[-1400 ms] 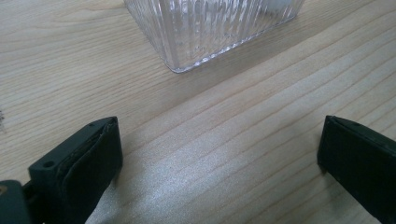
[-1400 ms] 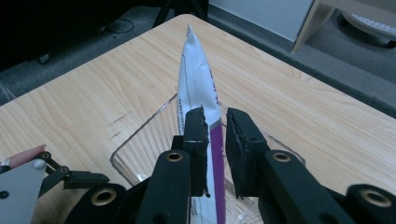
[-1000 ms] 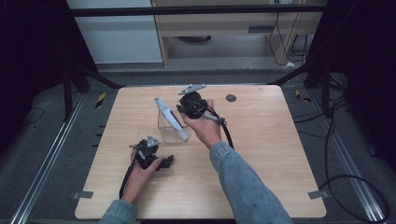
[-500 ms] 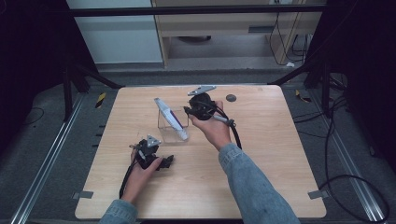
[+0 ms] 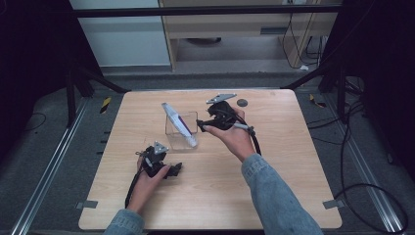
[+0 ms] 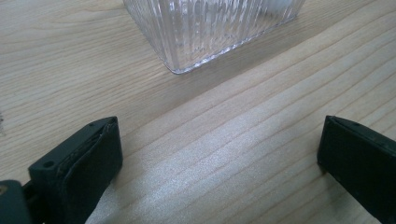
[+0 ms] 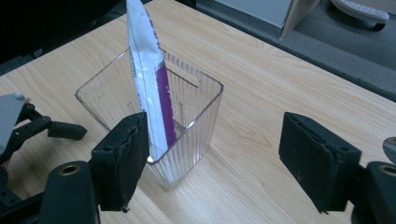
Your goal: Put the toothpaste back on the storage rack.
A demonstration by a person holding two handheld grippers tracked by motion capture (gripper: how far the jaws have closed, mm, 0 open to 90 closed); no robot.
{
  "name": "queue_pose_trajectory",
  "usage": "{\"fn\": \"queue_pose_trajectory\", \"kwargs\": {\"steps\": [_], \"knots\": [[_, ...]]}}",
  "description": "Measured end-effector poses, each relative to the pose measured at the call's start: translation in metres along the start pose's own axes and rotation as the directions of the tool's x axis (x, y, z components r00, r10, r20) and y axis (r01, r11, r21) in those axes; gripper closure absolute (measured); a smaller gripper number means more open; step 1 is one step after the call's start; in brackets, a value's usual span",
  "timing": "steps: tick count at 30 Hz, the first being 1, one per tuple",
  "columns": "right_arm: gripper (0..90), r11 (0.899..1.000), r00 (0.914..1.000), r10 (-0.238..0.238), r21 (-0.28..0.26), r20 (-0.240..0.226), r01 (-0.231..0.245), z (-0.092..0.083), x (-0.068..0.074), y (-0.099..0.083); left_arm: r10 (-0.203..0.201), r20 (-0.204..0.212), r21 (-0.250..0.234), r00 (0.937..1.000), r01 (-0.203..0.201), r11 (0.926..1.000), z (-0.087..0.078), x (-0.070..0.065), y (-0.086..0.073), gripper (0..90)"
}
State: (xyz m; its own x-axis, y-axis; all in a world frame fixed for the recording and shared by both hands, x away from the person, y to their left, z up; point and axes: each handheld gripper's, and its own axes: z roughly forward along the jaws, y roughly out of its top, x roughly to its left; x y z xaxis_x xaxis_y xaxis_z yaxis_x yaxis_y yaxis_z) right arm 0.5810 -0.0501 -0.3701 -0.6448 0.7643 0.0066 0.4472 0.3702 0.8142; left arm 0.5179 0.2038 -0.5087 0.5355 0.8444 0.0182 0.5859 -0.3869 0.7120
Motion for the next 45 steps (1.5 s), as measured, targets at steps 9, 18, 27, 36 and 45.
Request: {"fn": "queue_pose_trajectory", "kwargs": {"steps": [9, 18, 27, 36, 45], "knots": [[19.1, 0.999, 0.9993, -0.027, 0.03, 0.027, 0.026, -0.009, -0.015, -0.025, 0.002, 0.001, 0.002, 1.0, -0.002, 1.0, 0.0, 0.0, 0.0, 0.0], [13.4, 0.999, 0.9996, 0.01, 0.046, 0.026, -0.012, -0.024, -0.035, -0.049, 0.003, 0.001, 0.002, 1.0, -0.003, 1.0, 0.0, 0.0, 0.0, 0.0], [11.1, 0.996, 0.9973, 0.043, 0.069, 0.06, -0.047, -0.039, -0.054, -0.078, 0.002, 0.0, 0.002, 1.0, -0.002, 1.0, 0.0, 0.0, 0.0, 0.0], [12.5, 0.991, 0.9953, 0.044, 0.12, 0.086, -0.054, -0.051, -0.07, -0.112, 0.002, 0.0, 0.002, 1.0, -0.002, 1.0, 0.0, 0.0, 0.0, 0.0], [13.2, 0.981, 0.992, 0.083, 0.17, 0.095, -0.098, -0.054, -0.082, -0.145, 0.004, -0.001, 0.003, 1.0, -0.004, 1.0, 0.0, 0.0, 0.0, 0.0]]}}
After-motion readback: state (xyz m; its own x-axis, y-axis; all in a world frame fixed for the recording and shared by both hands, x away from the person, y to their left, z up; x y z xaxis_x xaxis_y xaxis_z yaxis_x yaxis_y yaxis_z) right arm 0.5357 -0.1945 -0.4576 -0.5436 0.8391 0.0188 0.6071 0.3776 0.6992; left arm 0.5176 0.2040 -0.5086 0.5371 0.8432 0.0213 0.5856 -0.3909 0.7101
